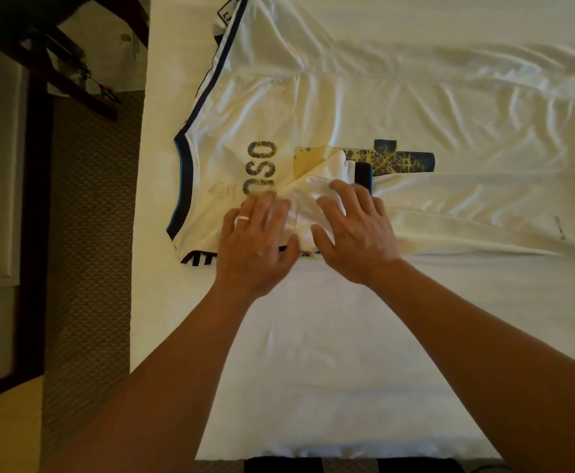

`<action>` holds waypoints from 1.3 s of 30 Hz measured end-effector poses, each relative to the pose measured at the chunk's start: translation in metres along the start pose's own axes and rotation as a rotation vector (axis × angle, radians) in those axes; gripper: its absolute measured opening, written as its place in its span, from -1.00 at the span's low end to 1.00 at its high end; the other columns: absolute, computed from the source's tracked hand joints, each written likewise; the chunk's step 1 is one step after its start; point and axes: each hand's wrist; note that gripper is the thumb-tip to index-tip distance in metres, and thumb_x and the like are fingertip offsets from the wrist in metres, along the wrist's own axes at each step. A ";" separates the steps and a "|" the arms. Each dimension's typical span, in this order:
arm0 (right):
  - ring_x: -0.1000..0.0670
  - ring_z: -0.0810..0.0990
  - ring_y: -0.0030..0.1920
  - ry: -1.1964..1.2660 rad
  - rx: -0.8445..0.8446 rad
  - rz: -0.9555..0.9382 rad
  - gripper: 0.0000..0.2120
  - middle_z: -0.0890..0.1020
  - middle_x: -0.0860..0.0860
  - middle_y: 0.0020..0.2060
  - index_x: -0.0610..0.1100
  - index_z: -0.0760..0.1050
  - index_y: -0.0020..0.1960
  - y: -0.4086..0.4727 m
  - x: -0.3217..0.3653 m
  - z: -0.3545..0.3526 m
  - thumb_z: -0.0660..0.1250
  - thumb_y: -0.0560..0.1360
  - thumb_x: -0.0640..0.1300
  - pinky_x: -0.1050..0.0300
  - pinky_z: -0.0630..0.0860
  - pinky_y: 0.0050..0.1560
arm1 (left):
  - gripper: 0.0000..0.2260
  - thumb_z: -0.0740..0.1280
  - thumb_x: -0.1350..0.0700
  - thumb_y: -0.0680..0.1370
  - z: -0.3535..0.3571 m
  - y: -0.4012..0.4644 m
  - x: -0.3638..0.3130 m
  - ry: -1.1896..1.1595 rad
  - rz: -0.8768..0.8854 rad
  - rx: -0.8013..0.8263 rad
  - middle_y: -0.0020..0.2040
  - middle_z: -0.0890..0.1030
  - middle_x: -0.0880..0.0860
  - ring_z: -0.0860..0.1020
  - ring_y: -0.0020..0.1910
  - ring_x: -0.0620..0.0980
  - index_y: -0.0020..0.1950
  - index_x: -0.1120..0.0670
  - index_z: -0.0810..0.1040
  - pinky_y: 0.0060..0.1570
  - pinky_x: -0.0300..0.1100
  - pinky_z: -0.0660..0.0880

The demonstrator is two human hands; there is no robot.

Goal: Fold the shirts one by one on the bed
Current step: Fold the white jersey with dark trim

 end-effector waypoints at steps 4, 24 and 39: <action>-0.21 -0.02 0.61 -0.043 0.238 0.107 -0.20 -0.09 -0.13 0.63 -0.02 -0.01 0.65 0.002 -0.014 0.021 -0.01 0.56 0.40 -0.19 0.15 0.50 | -0.28 0.04 -0.37 0.59 0.024 0.000 0.005 0.031 -0.047 0.192 0.67 0.06 0.06 0.05 0.63 0.14 0.66 -0.04 0.07 0.51 0.19 0.14; -0.24 0.44 0.30 0.027 0.093 0.482 -0.60 0.46 -0.14 0.34 -0.13 0.44 0.41 0.058 -0.268 -0.080 0.21 0.58 -0.17 -0.16 0.40 0.26 | -0.64 0.32 -0.03 0.57 -0.014 0.202 -0.060 0.038 -0.203 0.148 0.26 0.49 0.12 0.47 0.20 0.21 0.31 0.09 0.51 0.13 0.10 0.42; -0.21 0.42 0.41 -0.036 0.204 0.533 -0.36 0.07 0.08 0.62 0.06 0.16 0.54 0.120 -0.374 -0.087 0.25 0.51 -0.18 -0.11 0.40 0.35 | -0.37 0.40 0.09 0.54 0.018 0.317 -0.087 0.393 -0.071 0.228 0.57 0.20 0.07 0.12 0.54 0.24 0.52 -0.05 0.17 0.36 0.22 0.14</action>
Point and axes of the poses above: each hand's wrist, its own y-axis towards the middle knuckle, its own z-axis out of the palm, x = y × z
